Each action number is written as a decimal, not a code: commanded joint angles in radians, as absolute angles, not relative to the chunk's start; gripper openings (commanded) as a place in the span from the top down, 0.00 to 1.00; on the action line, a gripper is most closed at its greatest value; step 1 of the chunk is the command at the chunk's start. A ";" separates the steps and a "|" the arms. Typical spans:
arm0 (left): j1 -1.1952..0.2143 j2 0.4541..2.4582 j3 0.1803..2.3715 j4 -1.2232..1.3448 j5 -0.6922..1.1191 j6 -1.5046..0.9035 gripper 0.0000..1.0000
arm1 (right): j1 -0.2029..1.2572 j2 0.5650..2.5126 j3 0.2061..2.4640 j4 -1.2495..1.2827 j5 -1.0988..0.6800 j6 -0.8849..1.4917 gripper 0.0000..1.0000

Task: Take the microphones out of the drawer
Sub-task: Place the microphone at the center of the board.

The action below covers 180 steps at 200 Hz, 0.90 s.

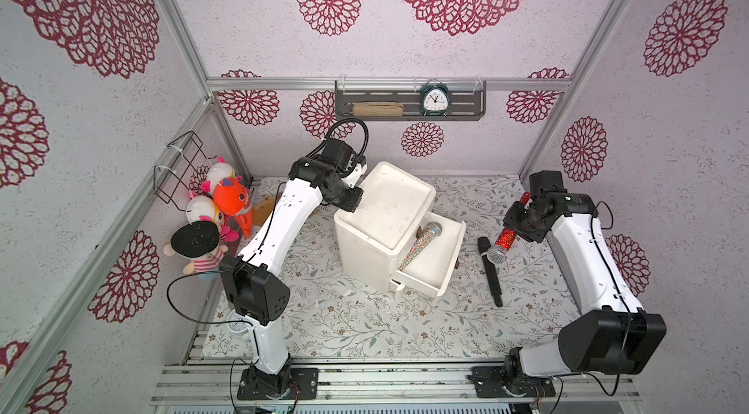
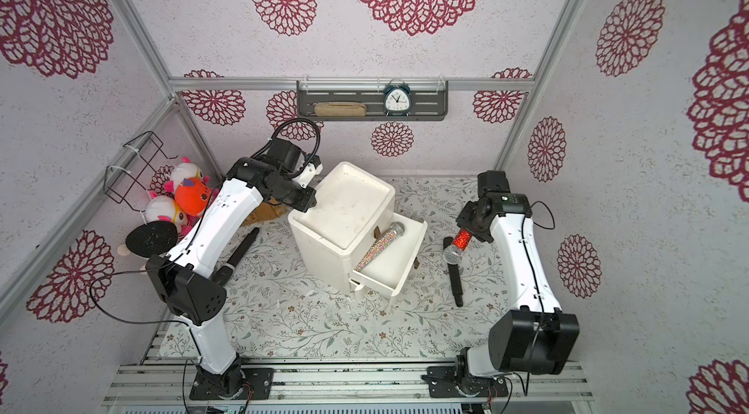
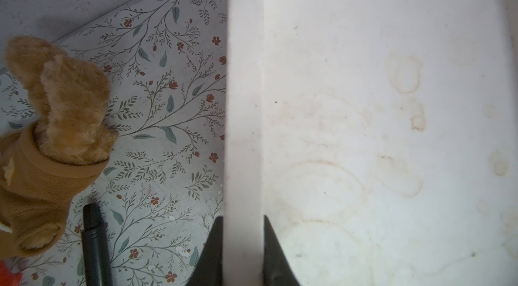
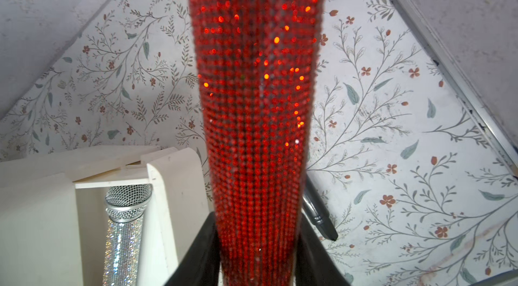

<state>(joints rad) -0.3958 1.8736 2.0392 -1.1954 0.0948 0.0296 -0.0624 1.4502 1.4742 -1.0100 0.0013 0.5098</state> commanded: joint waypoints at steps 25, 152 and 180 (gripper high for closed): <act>-0.393 1.852 2.007 -1.197 0.075 0.050 1.00 | -0.113 1.487 1.431 -0.998 0.036 0.302 1.00; -0.390 1.847 1.989 -1.189 0.062 0.056 1.00 | -0.140 1.551 1.293 -0.817 0.217 -0.047 1.00; -0.390 1.838 1.971 -1.180 0.058 0.056 1.00 | -0.150 1.559 1.278 -0.772 0.206 -0.058 1.00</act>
<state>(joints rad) -0.3965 1.8553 2.0064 -1.1667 0.0792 0.0326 -0.1398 1.5700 1.2755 -0.8246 0.1867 -0.0109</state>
